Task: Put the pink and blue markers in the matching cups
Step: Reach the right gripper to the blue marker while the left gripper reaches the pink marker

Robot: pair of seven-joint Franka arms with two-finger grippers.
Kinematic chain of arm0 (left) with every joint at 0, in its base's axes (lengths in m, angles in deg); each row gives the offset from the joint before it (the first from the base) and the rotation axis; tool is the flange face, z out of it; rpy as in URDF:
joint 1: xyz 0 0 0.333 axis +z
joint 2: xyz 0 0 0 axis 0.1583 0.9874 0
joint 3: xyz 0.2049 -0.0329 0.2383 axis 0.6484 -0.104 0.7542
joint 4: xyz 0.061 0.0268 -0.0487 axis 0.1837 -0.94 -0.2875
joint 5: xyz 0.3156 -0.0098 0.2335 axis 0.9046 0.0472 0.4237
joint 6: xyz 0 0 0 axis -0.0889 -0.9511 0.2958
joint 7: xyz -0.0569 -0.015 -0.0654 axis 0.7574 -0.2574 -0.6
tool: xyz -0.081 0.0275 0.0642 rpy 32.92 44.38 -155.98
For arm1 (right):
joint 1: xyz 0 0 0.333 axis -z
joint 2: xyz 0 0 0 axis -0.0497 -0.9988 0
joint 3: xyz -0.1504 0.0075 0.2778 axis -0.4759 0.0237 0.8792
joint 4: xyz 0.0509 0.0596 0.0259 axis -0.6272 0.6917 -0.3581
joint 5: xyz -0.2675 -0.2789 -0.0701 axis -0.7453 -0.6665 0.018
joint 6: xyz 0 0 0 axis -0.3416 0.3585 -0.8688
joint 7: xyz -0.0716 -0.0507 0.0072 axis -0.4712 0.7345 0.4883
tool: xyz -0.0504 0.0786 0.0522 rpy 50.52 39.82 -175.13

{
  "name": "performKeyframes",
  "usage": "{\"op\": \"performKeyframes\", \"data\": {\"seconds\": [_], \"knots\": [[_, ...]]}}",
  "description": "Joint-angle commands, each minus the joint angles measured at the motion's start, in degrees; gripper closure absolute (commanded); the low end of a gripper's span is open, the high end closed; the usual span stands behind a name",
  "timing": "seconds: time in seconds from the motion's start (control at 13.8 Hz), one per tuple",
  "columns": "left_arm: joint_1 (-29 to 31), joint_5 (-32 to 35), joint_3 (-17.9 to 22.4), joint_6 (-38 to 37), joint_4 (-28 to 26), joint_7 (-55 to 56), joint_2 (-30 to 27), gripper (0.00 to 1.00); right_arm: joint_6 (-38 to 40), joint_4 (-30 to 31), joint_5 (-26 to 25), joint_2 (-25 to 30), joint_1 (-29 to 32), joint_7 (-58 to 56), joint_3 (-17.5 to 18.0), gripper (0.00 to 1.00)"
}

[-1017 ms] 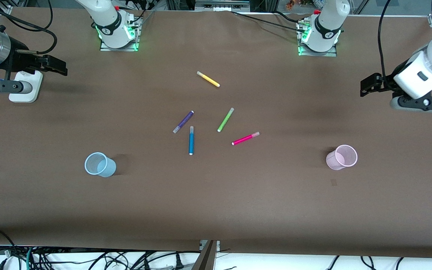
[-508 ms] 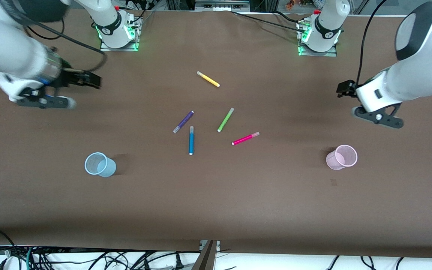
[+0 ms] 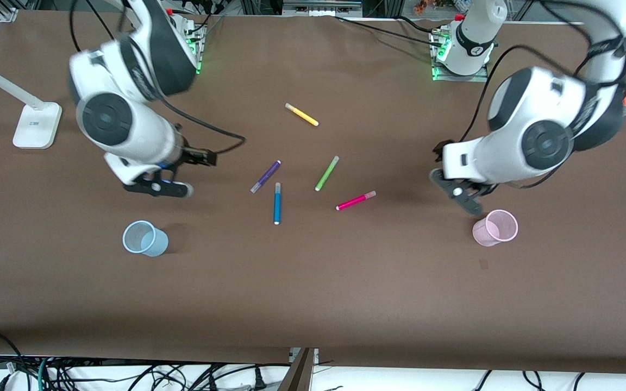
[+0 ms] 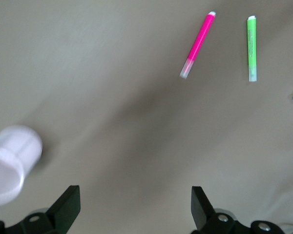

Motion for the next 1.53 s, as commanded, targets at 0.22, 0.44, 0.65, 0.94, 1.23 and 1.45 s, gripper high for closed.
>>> {"op": "performKeyframes", "data": {"seconds": [0.22, 0.44, 0.65, 0.94, 1.23, 1.45], "knots": [[-4.1, 1.2, -2.0, 23.8, -9.3, -6.1, 6.7, 0.0, -8.2, -0.6, 0.6, -7.3, -4.2, 4.3, -0.3, 0.0], [-5.7, 4.6, -2.0, 34.5, -13.0, -6.1, 9.5, 0.0, -14.5, -0.8, 0.6, -11.8, -7.0, 7.8, -0.3, 0.0], [-8.7, 7.8, -1.7, 38.5, -13.0, -3.9, 12.6, 0.0, -19.5, -0.8, 0.6, -16.0, -7.9, 8.0, -0.3, 0.0], [-10.6, 14.3, -1.7, 42.7, -12.9, 1.0, 15.6, 0.0, -24.3, -0.8, 0.4, -19.5, -9.7, 11.5, -0.3, 0.0], [-12.3, 17.8, -1.8, 43.4, -12.9, 3.9, 16.5, 0.1, -29.6, -0.9, 0.0, -22.9, -11.3, 14.0, -0.3, 0.0], [-13.1, 17.9, -1.8, 43.3, -13.1, 3.8, 16.5, 0.28, -31.8, -1.0, -1.8, -23.9, -12.1, 11.1, -0.4, 0.0]]}}
